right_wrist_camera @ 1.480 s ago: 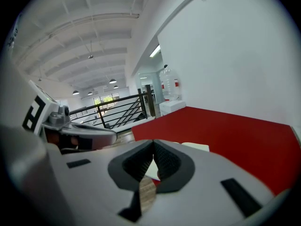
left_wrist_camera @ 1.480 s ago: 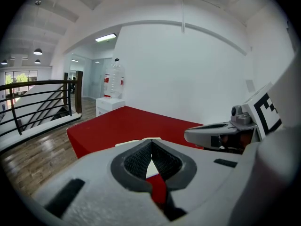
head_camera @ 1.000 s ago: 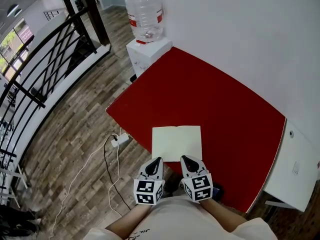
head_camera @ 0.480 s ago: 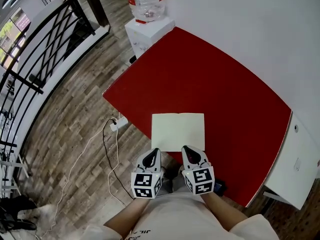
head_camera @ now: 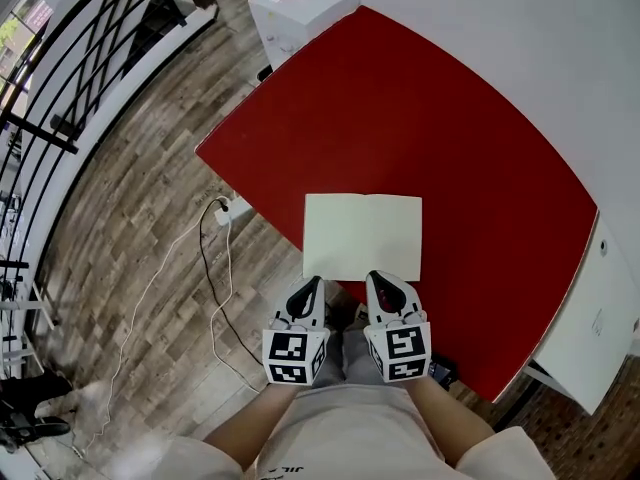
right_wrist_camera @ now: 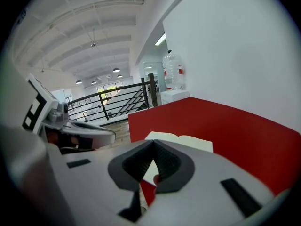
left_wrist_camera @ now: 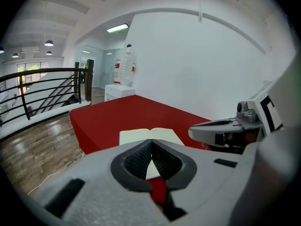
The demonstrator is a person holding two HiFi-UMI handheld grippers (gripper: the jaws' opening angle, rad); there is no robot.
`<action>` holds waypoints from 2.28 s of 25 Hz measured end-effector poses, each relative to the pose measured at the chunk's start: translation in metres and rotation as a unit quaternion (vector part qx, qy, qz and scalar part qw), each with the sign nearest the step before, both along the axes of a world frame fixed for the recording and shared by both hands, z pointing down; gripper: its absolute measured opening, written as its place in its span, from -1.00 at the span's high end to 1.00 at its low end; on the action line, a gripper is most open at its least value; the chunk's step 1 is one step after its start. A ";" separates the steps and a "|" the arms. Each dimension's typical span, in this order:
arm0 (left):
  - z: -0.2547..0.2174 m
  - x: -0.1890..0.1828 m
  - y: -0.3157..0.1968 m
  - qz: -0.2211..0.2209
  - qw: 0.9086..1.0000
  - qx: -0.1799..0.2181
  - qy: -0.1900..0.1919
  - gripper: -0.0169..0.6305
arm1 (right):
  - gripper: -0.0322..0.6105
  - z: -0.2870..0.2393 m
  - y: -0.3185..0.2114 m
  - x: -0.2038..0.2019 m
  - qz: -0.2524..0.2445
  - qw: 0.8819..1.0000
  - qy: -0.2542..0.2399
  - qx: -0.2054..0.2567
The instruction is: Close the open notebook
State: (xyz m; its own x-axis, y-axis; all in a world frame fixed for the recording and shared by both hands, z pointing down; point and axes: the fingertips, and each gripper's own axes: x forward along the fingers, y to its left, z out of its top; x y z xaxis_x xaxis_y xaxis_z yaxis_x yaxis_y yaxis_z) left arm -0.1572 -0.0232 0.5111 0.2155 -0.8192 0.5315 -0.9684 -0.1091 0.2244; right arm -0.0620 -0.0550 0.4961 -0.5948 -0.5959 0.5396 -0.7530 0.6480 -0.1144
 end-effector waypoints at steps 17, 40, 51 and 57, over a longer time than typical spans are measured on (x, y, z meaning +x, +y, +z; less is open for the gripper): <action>0.108 -0.038 0.003 -0.039 0.998 -0.042 0.041 0.72 | 0.89 0.064 0.007 -0.012 0.000 0.999 -0.005 -0.036; 0.168 -0.039 0.006 -0.088 0.945 -0.108 0.296 0.79 | 0.89 0.083 0.019 -0.009 0.003 0.998 -0.009 -0.061; 0.119 -0.044 -0.006 -0.067 0.972 -0.078 0.209 0.86 | 0.89 0.079 0.014 -0.004 0.015 0.998 -0.013 -0.055; 0.051 -0.012 -0.025 0.005 0.992 -0.032 0.122 0.86 | 0.89 0.067 0.002 0.020 0.054 0.997 -0.028 -0.041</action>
